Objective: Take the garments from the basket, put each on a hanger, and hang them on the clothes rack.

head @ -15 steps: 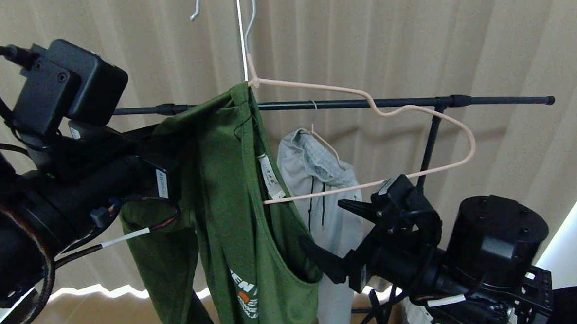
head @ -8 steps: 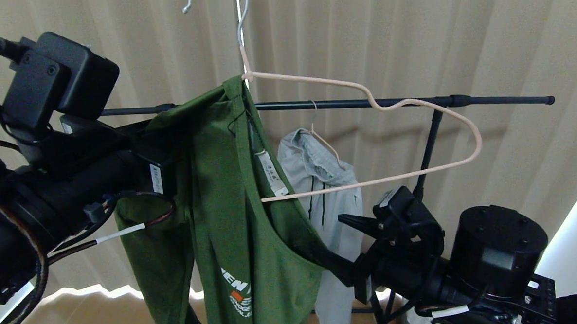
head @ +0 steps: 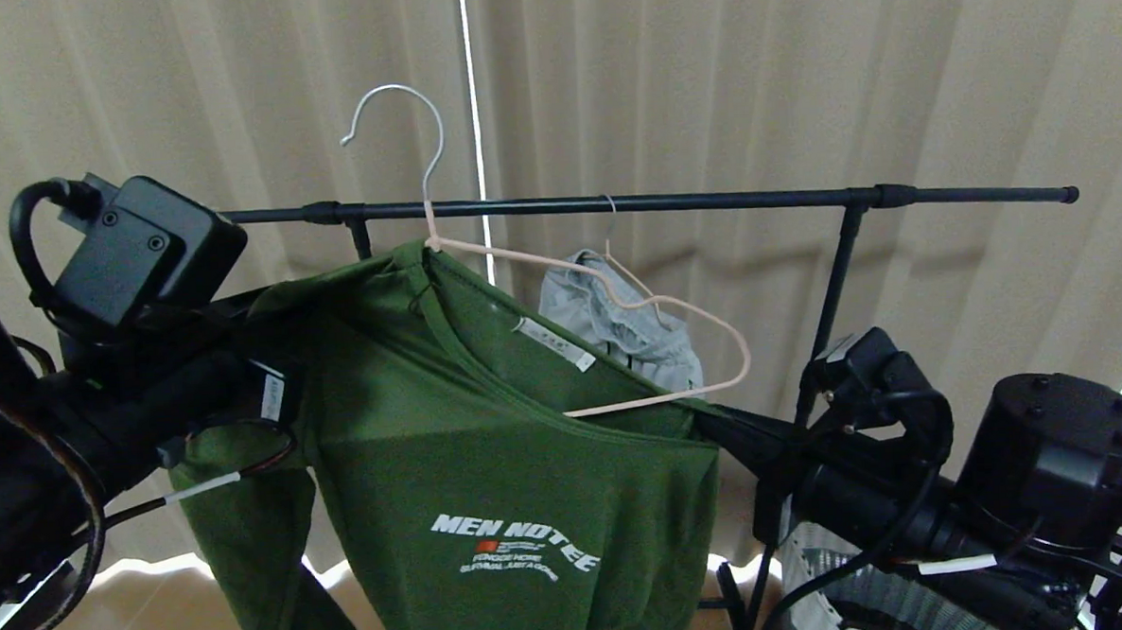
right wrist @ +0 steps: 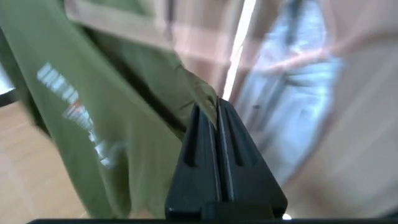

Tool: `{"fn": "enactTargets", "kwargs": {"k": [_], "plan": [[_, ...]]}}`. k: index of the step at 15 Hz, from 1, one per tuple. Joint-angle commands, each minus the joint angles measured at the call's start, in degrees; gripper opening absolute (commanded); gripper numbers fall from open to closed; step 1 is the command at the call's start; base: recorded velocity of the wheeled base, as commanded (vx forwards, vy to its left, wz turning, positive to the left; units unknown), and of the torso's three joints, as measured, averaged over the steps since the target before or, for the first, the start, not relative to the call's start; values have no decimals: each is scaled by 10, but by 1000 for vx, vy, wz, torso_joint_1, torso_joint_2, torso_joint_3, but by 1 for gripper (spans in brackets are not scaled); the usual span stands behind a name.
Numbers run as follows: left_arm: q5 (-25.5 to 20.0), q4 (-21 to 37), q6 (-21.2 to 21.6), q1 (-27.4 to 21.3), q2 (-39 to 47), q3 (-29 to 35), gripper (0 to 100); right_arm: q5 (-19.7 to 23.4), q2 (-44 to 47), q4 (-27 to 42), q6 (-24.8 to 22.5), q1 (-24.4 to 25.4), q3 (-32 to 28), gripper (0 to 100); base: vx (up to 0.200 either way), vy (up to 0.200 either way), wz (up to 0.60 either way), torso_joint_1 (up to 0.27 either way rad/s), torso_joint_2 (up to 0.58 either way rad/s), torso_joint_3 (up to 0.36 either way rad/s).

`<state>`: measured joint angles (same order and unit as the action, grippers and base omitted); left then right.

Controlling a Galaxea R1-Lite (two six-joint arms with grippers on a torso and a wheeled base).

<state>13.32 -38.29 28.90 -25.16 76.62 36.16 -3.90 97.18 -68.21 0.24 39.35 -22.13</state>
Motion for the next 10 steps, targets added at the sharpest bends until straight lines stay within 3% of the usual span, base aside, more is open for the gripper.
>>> {"fn": "enactTargets", "kwargs": {"k": [1,6,10], "plan": [[0,0,1,17,-3,-16,0,0,-9,-1,-1,-21,0,0,0,0,0,0,0,0],[-1,-2,38,56,-6,-48,0,0,-9,0,-2,-32,-6,0,0,0,0,0,0,0],[-1,-42,69,62,5,-89,0,6,-9,5,-9,-26,-26,0,0,0,0,0,0,0]]}}
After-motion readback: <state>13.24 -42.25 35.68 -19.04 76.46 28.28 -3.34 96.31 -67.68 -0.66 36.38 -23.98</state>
